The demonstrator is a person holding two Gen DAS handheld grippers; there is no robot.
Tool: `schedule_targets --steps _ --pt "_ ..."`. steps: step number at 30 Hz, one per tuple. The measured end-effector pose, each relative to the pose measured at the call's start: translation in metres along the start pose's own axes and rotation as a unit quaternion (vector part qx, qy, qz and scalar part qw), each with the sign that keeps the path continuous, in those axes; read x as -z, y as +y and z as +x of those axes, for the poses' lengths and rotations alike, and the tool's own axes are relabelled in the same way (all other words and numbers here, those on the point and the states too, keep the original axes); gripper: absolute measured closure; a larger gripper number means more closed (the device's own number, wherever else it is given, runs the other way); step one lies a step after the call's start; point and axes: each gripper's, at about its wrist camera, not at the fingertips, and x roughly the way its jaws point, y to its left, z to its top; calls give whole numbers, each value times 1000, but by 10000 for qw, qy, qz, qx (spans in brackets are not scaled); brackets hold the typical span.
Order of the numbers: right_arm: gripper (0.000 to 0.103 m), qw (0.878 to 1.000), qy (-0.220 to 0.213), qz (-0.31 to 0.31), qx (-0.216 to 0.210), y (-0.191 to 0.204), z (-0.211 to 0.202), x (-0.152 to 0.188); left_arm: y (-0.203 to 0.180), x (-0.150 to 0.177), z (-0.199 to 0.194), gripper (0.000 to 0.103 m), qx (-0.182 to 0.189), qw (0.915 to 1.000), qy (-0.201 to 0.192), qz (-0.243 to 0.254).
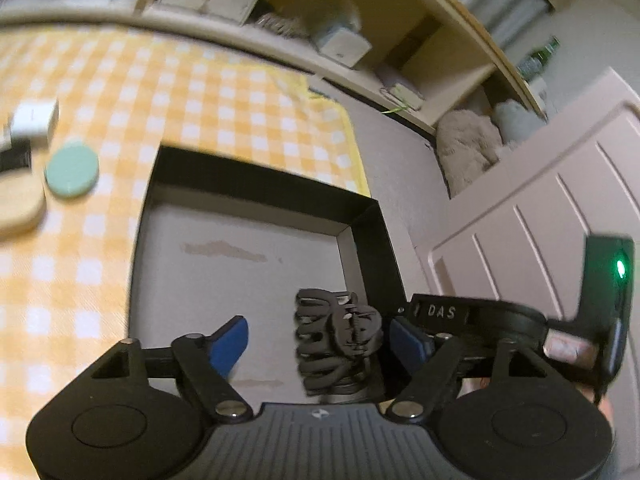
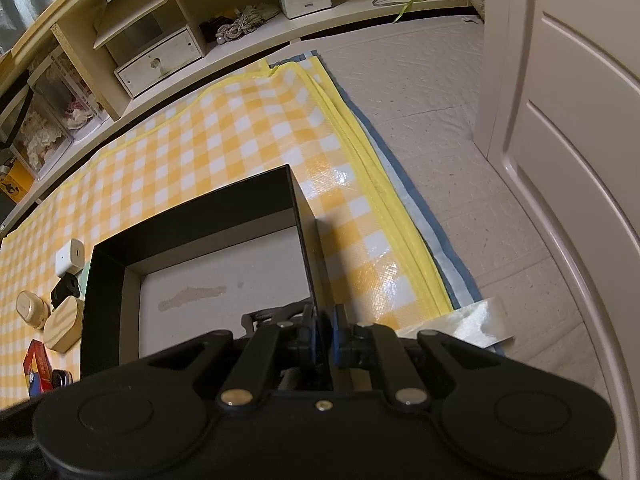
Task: Organize rigid objects
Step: 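Lower the claw clip into the box and open the left tool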
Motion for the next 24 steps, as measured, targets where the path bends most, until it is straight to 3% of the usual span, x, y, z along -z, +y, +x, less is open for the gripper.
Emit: schedule_targets --steps 6,11,18,24 --pt "95 10000 1 5 -4 1 0 0 -14 -1 -20 7 -267 9954 -5 920" --pt "95 10000 1 2 -7 0 0 0 -21 1 -35 0 -401 9897 -96 1373" --pt "95 10000 0 -5 0 0 0 0 -24 5 -53 0 -584 9836 -224 1693" --pt "95 10000 1 -3 0 1 0 0 -14 3 -66 0 -590 9838 -287 1669"
